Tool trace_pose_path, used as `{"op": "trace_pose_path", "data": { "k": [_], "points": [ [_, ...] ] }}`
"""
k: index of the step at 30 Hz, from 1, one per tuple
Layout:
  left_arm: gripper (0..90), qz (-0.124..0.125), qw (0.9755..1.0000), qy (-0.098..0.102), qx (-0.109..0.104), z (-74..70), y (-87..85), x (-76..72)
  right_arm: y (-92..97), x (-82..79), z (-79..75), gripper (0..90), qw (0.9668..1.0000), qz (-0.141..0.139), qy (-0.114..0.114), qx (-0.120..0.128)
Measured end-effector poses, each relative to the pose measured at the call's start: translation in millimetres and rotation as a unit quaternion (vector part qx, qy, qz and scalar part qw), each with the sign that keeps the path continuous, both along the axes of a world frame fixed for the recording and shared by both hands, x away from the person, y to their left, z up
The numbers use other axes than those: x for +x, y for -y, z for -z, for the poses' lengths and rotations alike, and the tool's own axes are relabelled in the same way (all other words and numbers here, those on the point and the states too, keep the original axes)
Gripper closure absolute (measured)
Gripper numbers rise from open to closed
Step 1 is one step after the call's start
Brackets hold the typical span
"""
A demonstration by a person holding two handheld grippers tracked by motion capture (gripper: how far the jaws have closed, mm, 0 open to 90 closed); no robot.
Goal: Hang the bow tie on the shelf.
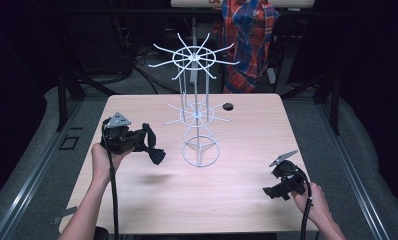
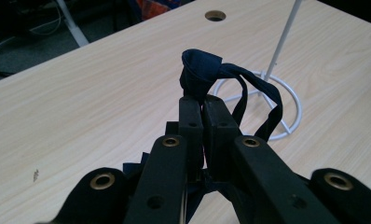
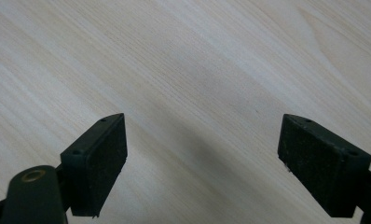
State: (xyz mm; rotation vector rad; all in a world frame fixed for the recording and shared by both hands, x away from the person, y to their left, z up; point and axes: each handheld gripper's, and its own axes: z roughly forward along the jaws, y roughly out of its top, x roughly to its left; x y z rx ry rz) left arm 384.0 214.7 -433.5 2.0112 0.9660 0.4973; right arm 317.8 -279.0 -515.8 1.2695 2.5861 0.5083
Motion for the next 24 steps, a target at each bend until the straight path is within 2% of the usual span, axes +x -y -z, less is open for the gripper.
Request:
{"op": "trace_pose_path", "data": {
  "k": [2,5,8,23,24],
  "points": [
    [87.0,0.001,1.0,0.003,-0.002,-2.5,0.4,1.5,0.1,0.1,0.4,15.3,1.0,0.002,-0.001,0.004],
    [87.0,0.006,0.9997,0.01,-0.021,-5.1,2.1,3.1,0.2,0.2,0.7,15.3,1.0,0.001,-0.003,0.004],
    [87.0,0.01,0.9994,0.014,-0.03,-9.1,4.6,4.0,0.3,-0.1,0.2,15.3,1.0,0.001,-0.002,0.002],
    [87.0,0.017,0.9979,0.029,-0.056,-18.8,11.7,8.0,0.8,0.4,0.8,15.3,1.0,-0.001,-0.006,0.003],
    [87.0,0.017,0.998,0.029,-0.054,-19.0,12.2,8.4,0.4,-0.2,2.2,15.3,0.9999,0.005,-0.002,0.012]
  ]
}}
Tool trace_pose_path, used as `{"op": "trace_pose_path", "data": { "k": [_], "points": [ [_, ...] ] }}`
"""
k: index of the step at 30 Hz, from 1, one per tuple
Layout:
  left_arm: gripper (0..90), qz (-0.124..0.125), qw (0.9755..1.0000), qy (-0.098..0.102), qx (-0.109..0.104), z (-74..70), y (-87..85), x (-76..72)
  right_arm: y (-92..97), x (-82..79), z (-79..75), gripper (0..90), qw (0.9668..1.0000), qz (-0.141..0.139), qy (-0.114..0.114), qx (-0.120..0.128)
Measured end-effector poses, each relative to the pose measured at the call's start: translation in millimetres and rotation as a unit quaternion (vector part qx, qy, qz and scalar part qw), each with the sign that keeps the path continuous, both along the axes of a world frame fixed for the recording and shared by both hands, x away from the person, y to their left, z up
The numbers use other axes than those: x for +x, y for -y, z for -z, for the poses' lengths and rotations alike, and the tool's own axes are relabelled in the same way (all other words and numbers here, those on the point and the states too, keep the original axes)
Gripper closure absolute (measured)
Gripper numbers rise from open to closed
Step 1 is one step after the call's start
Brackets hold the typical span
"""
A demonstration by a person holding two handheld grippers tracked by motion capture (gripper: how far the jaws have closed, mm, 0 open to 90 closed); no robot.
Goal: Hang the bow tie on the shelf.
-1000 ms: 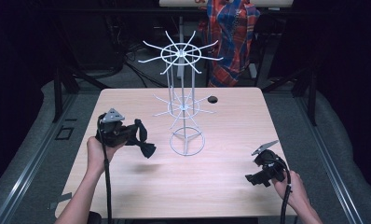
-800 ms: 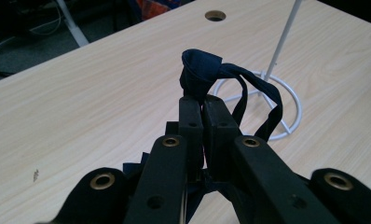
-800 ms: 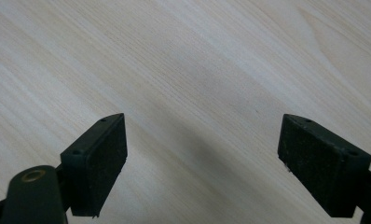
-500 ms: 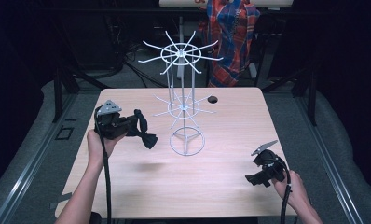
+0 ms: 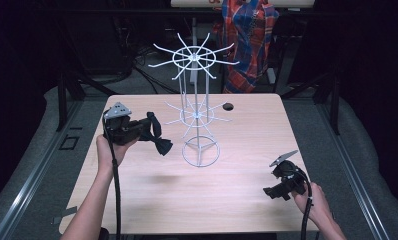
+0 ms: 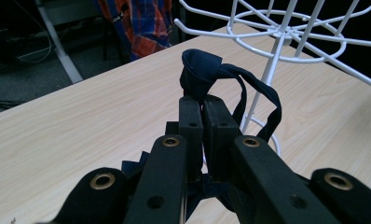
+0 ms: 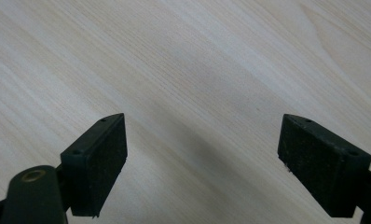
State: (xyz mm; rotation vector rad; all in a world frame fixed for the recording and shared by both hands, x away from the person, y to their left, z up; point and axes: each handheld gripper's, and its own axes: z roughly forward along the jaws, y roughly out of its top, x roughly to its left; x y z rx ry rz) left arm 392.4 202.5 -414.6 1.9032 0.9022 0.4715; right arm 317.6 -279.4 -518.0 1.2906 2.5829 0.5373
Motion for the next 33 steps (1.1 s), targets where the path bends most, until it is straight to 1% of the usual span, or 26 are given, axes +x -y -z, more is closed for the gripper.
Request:
{"op": "trace_pose_path", "data": {
  "k": [8,9,13,14,15,16,17,24,28,29,30,32,33],
  "points": [
    [86.9,0.006,0.9999,-0.001,0.008,1.3,9.1,4.1,0.5,0.1,-0.6,15.3,1.0,-0.001,0.0,-0.006],
    [86.9,0.007,0.9999,-0.001,0.008,1.6,9.9,4.6,0.8,0.3,-1.6,15.3,0.9999,-0.003,-0.002,-0.012],
    [87.0,0.009,0.9999,-0.003,0.01,2.4,12.7,5.9,1.2,0.8,-1.7,15.3,0.9999,-0.006,-0.006,-0.013],
    [87.0,0.01,0.9999,-0.004,0.01,2.9,13.4,6.3,1.2,0.9,-1.6,15.2,0.9999,-0.007,-0.006,-0.013],
    [86.9,0.012,0.9998,-0.006,0.012,3.3,14.3,6.7,0.6,0.2,0.0,15.3,1.0,0.001,0.0,-0.006],
    [86.9,0.013,0.9998,-0.006,0.012,3.9,15.2,7.2,0.7,0.3,-0.1,15.3,1.0,0.0,-0.001,-0.006],
    [86.9,0.014,0.9998,-0.007,0.013,4.5,15.9,7.7,1.3,1.0,-1.3,15.3,0.9999,-0.006,-0.007,-0.013],
    [86.9,0.022,0.9995,-0.015,0.017,9.1,22.0,8.9,1.7,1.1,-1.1,15.3,0.9999,-0.006,-0.008,-0.013],
    [86.9,0.027,0.9991,-0.018,0.025,12.5,24.2,9.9,2.0,1.1,-1.1,15.3,0.9999,-0.007,-0.008,-0.013],
    [86.9,0.027,0.9991,-0.019,0.025,13.8,25.1,10.1,2.2,0.9,-1.2,15.3,0.9999,-0.007,-0.008,-0.011],
    [86.9,0.028,0.9991,-0.021,0.026,14.4,25.5,10.2,1.3,-0.1,0.3,15.3,1.0,0.003,0.001,-0.004],
    [86.9,0.029,0.9989,-0.022,0.028,16.4,27.1,10.6,1.5,0.2,0.3,15.3,1.0,0.001,-0.001,-0.002],
    [86.9,0.032,0.9988,-0.023,0.029,17.2,27.8,10.7,2.3,1.0,-1.4,15.3,0.9999,-0.007,-0.007,-0.013]
  ]
}}
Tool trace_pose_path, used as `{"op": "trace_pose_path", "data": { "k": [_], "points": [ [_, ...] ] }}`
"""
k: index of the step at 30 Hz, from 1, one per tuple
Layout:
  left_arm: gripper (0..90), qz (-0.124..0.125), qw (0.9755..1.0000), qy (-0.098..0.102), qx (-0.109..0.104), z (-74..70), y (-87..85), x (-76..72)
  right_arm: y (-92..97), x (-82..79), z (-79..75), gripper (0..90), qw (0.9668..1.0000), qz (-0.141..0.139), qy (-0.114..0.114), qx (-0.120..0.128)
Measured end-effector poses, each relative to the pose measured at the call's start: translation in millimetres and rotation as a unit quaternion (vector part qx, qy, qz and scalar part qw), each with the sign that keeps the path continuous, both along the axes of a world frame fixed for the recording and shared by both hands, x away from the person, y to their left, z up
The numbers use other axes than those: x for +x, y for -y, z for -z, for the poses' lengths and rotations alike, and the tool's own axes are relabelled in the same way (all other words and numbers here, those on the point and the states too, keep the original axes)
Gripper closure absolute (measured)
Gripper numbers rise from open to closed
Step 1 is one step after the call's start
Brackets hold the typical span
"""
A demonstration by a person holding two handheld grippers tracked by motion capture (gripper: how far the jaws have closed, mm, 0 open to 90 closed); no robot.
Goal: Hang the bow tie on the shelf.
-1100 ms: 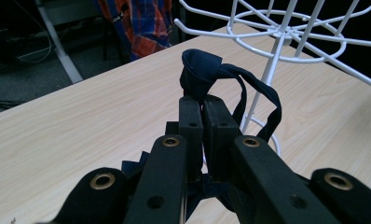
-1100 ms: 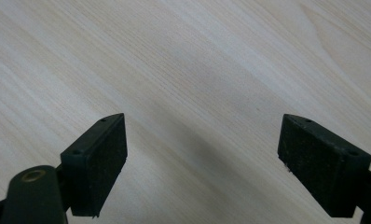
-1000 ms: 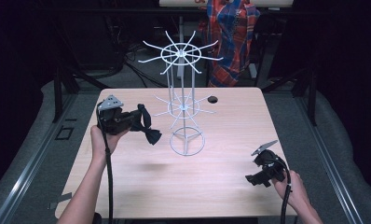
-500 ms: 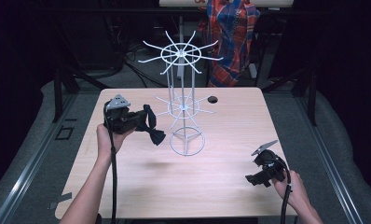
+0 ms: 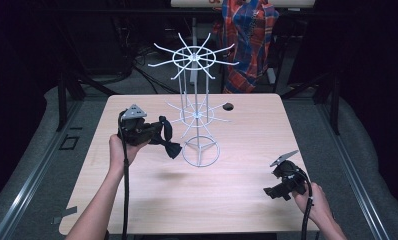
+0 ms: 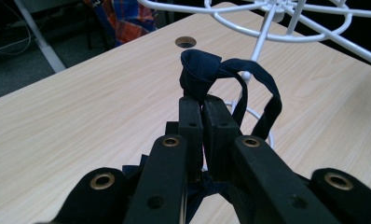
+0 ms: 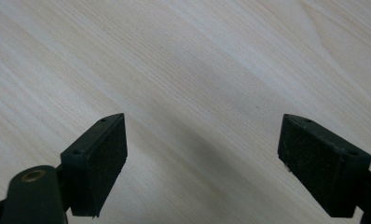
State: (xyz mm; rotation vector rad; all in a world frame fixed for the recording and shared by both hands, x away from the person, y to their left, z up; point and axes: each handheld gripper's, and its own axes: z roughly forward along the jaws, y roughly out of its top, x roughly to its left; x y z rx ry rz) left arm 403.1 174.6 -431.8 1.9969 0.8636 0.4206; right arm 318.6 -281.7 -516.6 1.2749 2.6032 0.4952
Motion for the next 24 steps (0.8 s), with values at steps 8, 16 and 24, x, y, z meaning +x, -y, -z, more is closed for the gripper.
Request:
{"op": "trace_pose_path", "data": {
  "k": [8,16,24],
  "points": [
    [86.8,0.013,0.9999,-0.004,0.01,6.4,8.8,-0.5,-0.1,-0.3,0.2,15.3,1.0,0.002,-0.002,0.003],
    [86.9,0.024,0.9995,-0.003,0.022,10.7,16.2,-1.5,0.1,-0.2,-0.1,15.3,1.0,0.0,-0.004,0.002],
    [86.9,0.033,0.999,0.002,0.029,15.7,26.4,-4.8,0.6,-0.9,-0.5,15.3,1.0,0.006,0.004,0.0]
  ]
}}
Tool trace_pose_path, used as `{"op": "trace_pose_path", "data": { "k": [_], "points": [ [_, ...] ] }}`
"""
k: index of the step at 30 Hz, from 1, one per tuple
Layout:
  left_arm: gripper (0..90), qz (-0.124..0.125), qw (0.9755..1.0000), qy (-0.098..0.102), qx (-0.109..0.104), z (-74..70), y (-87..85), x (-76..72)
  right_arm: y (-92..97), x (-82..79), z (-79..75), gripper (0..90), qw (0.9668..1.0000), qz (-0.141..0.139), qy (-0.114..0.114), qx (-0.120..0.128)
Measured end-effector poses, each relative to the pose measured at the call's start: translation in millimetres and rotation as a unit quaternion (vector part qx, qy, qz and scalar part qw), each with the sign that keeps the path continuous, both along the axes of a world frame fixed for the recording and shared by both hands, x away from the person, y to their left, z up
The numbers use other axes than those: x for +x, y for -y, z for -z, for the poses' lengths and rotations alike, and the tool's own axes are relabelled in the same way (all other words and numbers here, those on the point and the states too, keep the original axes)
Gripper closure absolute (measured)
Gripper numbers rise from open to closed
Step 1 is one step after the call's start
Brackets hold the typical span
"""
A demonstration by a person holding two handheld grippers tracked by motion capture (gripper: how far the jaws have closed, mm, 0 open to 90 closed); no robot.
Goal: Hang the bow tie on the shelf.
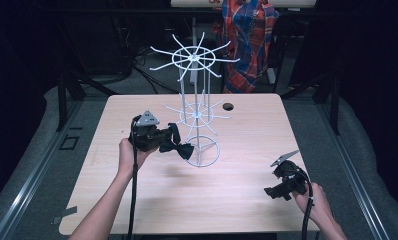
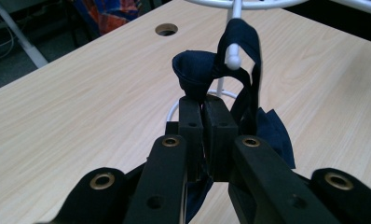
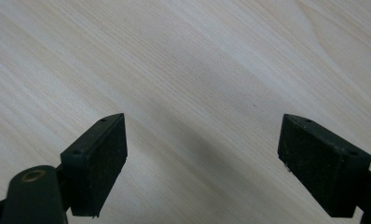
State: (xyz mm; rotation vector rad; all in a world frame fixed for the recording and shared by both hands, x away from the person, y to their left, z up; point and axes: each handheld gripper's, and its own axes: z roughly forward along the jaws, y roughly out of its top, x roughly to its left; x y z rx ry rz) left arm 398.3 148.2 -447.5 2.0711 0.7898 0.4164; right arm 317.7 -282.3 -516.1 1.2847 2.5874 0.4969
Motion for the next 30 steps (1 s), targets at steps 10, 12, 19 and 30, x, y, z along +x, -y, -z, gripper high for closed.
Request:
{"op": "trace_pose_path", "data": {
  "k": [10,12,19,30],
  "points": [
    [87.0,0.019,0.9998,-0.009,0.007,6.0,12.1,-1.5,0.6,0.3,-0.2,15.3,1.0,-0.001,-0.003,0.0],
    [87.1,0.024,0.9996,-0.013,0.009,6.3,13.5,-1.7,0.6,0.4,-0.1,15.3,1.0,0.0,-0.002,0.0],
    [87.5,0.025,0.9997,-0.009,0.001,7.0,17.0,-2.0,0.3,0.7,0.2,15.3,1.0,0.0,-0.003,-0.001],
    [87.5,0.031,0.9994,-0.015,-0.01,8.3,20.7,0.7,-0.7,0.6,1.3,15.3,1.0,0.004,0.0,0.006]
  ]
}}
